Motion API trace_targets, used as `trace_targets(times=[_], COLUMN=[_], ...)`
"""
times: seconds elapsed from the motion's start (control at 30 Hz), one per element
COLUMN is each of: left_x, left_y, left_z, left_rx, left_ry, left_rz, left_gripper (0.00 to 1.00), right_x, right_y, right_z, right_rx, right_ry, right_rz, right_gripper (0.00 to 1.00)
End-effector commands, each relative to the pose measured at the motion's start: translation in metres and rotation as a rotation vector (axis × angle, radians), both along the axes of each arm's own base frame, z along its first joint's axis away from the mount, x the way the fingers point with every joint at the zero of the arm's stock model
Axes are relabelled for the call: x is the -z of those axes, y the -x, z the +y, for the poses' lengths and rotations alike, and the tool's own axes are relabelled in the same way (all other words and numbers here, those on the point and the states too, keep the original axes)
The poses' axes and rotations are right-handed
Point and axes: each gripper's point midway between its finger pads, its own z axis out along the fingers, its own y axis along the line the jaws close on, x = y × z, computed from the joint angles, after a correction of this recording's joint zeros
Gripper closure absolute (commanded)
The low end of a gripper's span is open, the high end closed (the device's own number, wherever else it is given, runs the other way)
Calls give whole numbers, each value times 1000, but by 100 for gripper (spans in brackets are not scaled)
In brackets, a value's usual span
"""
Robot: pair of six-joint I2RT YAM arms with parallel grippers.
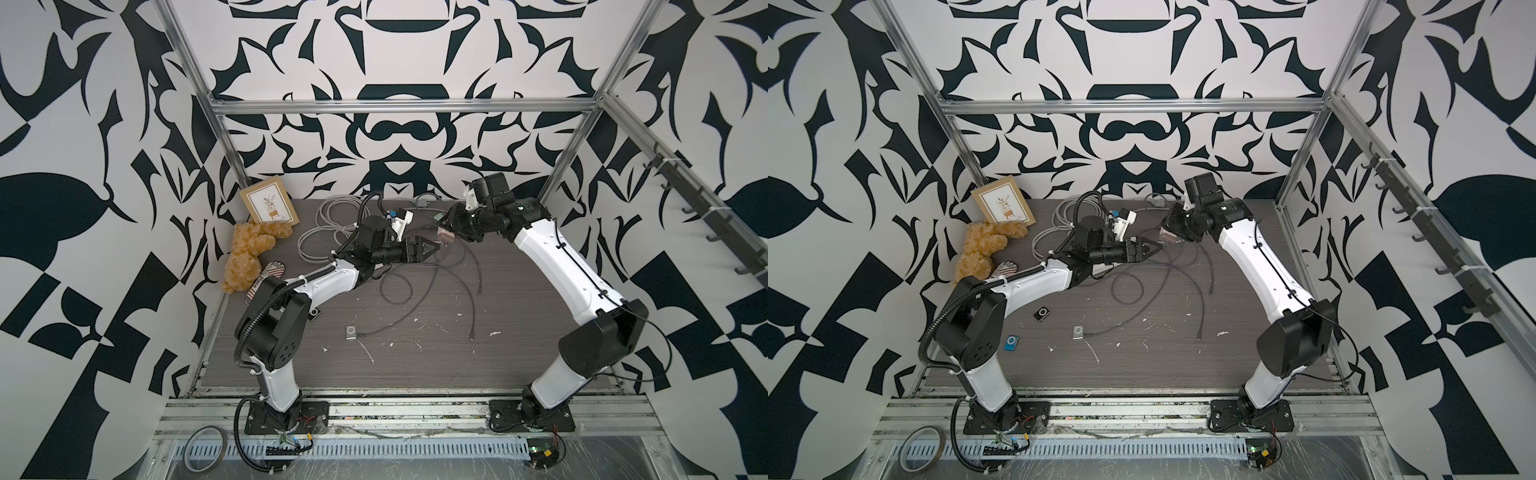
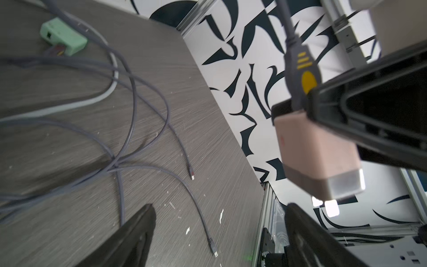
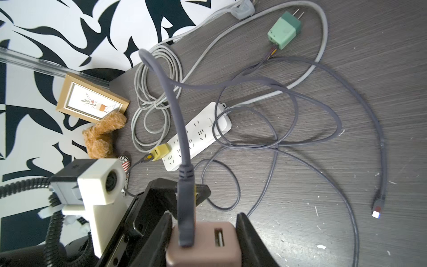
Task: Charge mp3
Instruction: Pick up the plug from the center of the board.
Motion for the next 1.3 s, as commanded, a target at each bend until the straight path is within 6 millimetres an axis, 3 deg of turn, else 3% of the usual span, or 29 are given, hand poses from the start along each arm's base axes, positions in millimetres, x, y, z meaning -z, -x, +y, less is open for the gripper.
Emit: trace_targets(times=[0.0,0.2,0.33,0.57,0.77,0.93,1.07,1.27], left_x=[-21,-24,-33,-36,-50,-25,-22,-16], left_y=[12,22,27,44,50,27,8,7], left_z=[-10,-24,-33,-32,-35,-34,-24,-21], left_rx=[50,117,185,248,294,188,110,116], left_ry=[73,85,94,112,155,62,67,42], left_rz=[-70,-85,-88,-71,-59,22,56,64], left_gripper=[9,9,11,11,8,13,23,34], right_x=[-2,-2,2,6,13,10,10,9], right_y=[-8,4,2,-1,2,4,8,10], right_z=[-2,11,14,17,14,18,18,20], right_rx=[99,74,62,56,66,63,59,58], right_ry=[-29,-1,-2,11,28,19,29,23], right_rz=[-18,-27,-22,-18,-6,-11,-9,-14], right_gripper=[100,100,100,100,100,100,100,100])
